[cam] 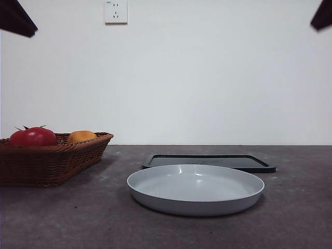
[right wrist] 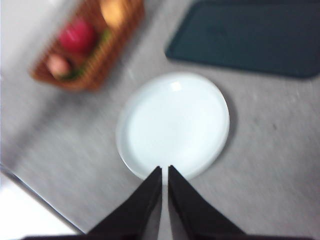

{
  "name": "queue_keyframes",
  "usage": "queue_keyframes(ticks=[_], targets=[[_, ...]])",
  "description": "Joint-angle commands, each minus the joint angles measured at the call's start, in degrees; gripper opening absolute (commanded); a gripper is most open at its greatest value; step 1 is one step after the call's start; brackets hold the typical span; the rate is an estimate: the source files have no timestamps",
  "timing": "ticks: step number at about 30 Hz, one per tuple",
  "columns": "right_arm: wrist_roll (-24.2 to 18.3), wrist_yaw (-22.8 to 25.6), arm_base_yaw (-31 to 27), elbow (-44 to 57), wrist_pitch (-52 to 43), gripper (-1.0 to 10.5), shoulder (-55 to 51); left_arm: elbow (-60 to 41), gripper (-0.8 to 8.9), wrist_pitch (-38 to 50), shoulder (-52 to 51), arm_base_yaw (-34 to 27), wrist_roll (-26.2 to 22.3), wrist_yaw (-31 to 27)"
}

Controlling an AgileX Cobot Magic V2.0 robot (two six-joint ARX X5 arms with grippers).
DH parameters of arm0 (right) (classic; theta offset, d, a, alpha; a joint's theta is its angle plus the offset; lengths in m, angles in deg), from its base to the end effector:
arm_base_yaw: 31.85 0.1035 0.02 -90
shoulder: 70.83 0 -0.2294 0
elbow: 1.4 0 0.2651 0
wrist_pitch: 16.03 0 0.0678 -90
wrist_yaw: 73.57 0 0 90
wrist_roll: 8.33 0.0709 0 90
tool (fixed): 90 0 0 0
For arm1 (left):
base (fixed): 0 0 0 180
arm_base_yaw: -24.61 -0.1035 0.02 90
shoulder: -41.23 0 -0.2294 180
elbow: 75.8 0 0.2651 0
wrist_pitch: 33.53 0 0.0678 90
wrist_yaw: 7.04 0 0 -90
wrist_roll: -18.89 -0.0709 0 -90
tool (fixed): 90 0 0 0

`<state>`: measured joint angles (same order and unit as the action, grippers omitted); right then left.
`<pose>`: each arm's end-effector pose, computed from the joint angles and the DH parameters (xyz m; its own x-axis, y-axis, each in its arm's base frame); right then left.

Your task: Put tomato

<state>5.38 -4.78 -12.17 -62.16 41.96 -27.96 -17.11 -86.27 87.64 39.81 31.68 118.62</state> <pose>0.1859 0.0937 0.2548 0.5496 0.5808 -0.6005 -0.4144 0.8137 0.4077 0.1979 -0.0966 0.2447 0.4437 -0.7247 -0.5272 0.4865 0.6889 -0.5374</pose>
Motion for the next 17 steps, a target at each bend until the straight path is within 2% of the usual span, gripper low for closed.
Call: queue_keyframes(ticks=[1, 5, 10, 11, 14, 16, 17], targets=[[-1.1, 5.7, 5.4, -0.7, 1.1, 0.1, 2.0, 1.0, 0.15, -0.4, 2.0, 1.1, -1.5, 0.3], [-0.6, 8.0, 10.8, -0.7, 1.3, 0.1, 3.6, 1.0, 0.21, -1.6, 3.0, 1.5, -3.6, 0.3], [-0.6, 7.9, 13.0, -0.7, 1.0, 0.1, 3.8, 1.0, 0.5, -1.5, 3.0, 1.5, -3.5, 0.3], [-0.6, 7.9, 13.1, -0.7, 1.0, 0.1, 3.8, 1.0, 0.91, -1.5, 3.0, 1.5, -3.6, 0.3], [0.3, 8.0, 13.1, -0.7, 1.0, 0.5, 3.8, 1.0, 3.0, -1.5, 3.0, 1.5, -3.5, 0.3], [1.2, 8.0, 13.1, -0.7, 1.0, 1.9, 3.8, 1.0, 4.33, -1.5, 3.0, 1.5, -3.5, 0.3], [1.3, 8.0, 13.1, -0.7, 1.0, 2.8, 3.8, 1.0, 4.68, -1.5, 3.0, 1.5, -3.3, 0.3]])
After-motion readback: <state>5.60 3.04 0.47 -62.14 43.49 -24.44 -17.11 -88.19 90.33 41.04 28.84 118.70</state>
